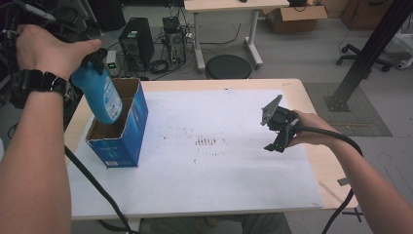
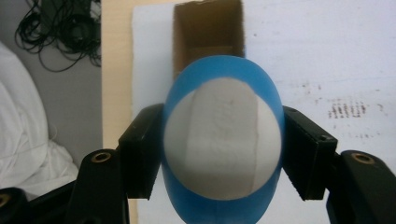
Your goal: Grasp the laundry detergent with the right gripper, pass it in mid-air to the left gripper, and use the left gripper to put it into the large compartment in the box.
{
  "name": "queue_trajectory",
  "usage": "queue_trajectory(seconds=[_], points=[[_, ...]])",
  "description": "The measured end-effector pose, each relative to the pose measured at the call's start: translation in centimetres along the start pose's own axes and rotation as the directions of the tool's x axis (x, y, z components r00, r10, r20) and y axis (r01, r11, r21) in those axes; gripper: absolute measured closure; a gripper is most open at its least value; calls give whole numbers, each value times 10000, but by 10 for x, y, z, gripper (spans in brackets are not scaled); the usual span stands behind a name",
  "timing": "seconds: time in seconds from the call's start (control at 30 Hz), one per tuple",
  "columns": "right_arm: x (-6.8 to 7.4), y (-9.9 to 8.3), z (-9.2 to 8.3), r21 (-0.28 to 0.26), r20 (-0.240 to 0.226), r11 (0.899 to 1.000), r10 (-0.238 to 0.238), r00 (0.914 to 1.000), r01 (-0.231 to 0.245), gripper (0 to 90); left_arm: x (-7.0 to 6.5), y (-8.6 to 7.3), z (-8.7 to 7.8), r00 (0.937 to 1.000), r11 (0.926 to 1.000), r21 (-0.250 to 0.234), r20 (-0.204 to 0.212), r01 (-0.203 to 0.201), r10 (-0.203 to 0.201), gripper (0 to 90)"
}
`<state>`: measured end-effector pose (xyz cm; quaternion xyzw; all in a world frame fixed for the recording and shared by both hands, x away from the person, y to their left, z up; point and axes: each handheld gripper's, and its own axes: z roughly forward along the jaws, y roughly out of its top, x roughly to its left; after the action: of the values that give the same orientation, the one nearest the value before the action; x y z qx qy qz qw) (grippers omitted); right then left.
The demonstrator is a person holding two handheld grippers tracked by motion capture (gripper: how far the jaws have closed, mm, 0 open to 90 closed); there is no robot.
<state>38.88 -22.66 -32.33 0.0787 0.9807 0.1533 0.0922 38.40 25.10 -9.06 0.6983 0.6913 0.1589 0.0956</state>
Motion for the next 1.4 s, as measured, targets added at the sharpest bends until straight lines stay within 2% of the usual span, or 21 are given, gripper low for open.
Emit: queue_trajectory(seconds=[0.13, 0.27, 0.6, 0.8, 0.9, 1.07, 1.23, 1.4], points=[[-1, -3, -1, 122, 24, 9999, 20, 10000, -21, 79, 7, -1, 5, 9998, 9998, -6, -24, 217, -217, 381], [-2, -5, -2, 144, 54, 9999, 46, 10000, -46, 79, 10, -1, 12, 9997, 9997, 60, -1, 257, -257, 381], [-2, -7, -3, 187, 66, 9998, 68, 10000, -69, 80, 9, -1, 38, 9996, 9992, 281, -82, 268, -266, 382], [-2, -9, -2, 241, 44, 9997, 37, 10000, -38, 86, 9, -4, 66, 9996, 9983, 504, -41, 293, -292, 382], [-2, -9, -1, 206, 18, 9998, 58, 10000, -59, 86, 9, -7, 86, 9997, 9968, 750, 9, 260, -261, 382], [-1, -10, 3, 284, -59, 9996, 35, 10000, -34, 86, 9, -13, 109, 9997, 9943, 1052, 159, 188, -206, 381], [-2, -10, 2, 298, -68, 9996, 2, 10000, 0, 87, 8, -18, 132, 9996, 9907, 1348, 207, 178, -208, 382], [-2, -10, 4, 337, -62, 9994, -7, 10000, 9, 89, 5, -22, 146, 9997, 9884, 1513, 183, 109, -138, 382]])
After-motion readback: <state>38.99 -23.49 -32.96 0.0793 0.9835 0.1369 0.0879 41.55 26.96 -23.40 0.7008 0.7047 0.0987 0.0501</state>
